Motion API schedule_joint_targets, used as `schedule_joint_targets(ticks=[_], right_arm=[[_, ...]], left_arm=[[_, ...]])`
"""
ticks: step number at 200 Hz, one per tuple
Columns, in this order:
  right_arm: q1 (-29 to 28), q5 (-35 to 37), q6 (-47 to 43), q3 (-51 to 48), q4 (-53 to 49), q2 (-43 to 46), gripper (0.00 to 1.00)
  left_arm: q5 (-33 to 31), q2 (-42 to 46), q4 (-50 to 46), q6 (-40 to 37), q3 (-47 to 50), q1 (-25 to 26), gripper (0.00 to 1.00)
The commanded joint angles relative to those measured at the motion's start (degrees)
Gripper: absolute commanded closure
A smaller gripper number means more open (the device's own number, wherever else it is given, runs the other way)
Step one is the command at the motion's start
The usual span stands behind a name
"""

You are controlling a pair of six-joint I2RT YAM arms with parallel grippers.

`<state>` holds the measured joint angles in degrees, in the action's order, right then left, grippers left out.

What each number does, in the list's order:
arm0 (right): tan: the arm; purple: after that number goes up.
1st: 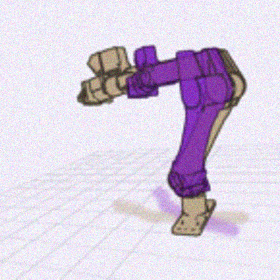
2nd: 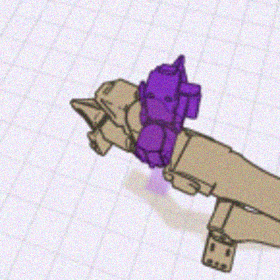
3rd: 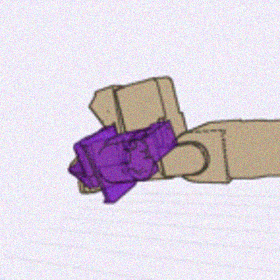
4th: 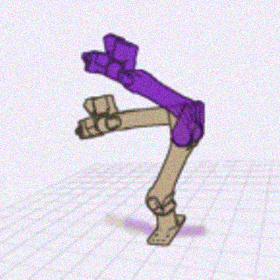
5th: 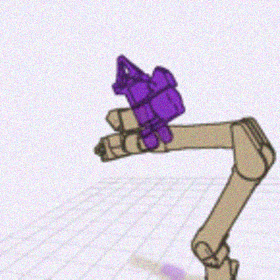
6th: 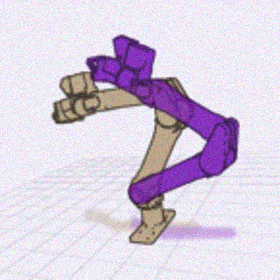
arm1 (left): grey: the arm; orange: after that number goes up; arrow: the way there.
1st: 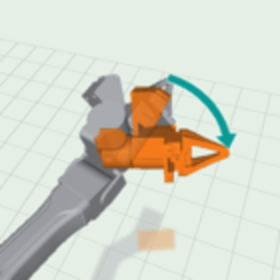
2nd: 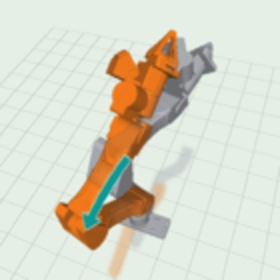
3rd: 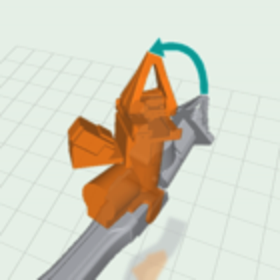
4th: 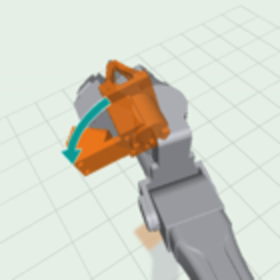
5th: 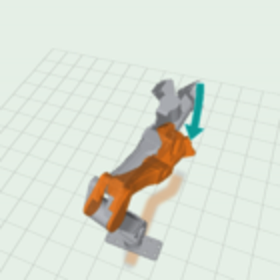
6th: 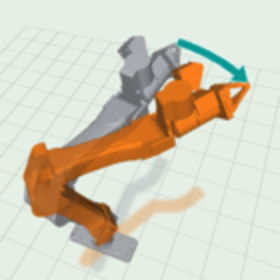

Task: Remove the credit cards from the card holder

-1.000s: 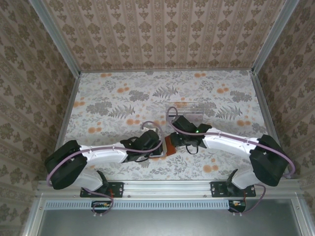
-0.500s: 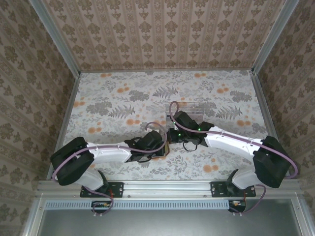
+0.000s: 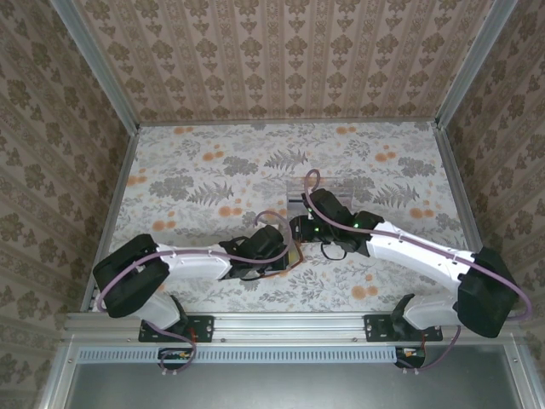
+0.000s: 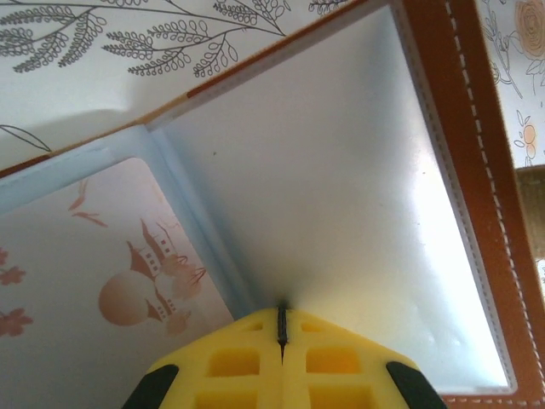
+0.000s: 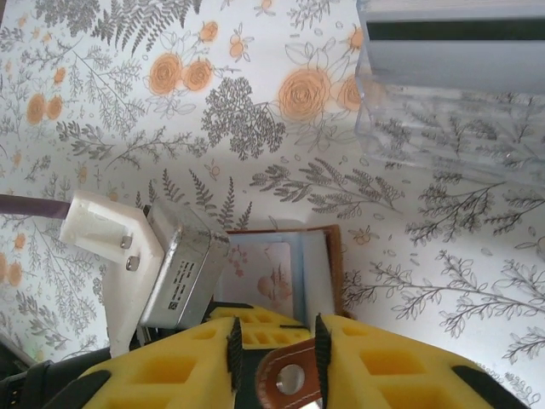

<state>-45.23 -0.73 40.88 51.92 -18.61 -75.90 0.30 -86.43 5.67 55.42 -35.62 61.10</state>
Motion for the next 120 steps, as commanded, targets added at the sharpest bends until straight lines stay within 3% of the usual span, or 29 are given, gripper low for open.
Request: schedule_joint_targets(ticks=[1, 15, 47, 120], right_arm=[[0.3, -4.2, 1.6, 0.1, 2.7, -1.9, 0.76], [0.5, -6.9, 2.6, -0.6, 5.0, -3.0, 0.83], [1.1, -8.8, 3.8, -0.6, 5.7, -8.3, 0.87], [3.5, -11.2, 3.1, -3.5, 8.9, -14.9, 0.85]], left_arm=[[1.0, -0.9, 0.5, -0.5, -1.6, 0.3, 0.96], [1.1, -1.1, 0.3, -0.6, -1.8, 0.3, 0.96], [1.1, -0.9, 0.0, -0.7, -1.9, 0.4, 0.96], [-3.9, 7.7, -7.7, -1.7, -0.7, 0.3, 0.93]])
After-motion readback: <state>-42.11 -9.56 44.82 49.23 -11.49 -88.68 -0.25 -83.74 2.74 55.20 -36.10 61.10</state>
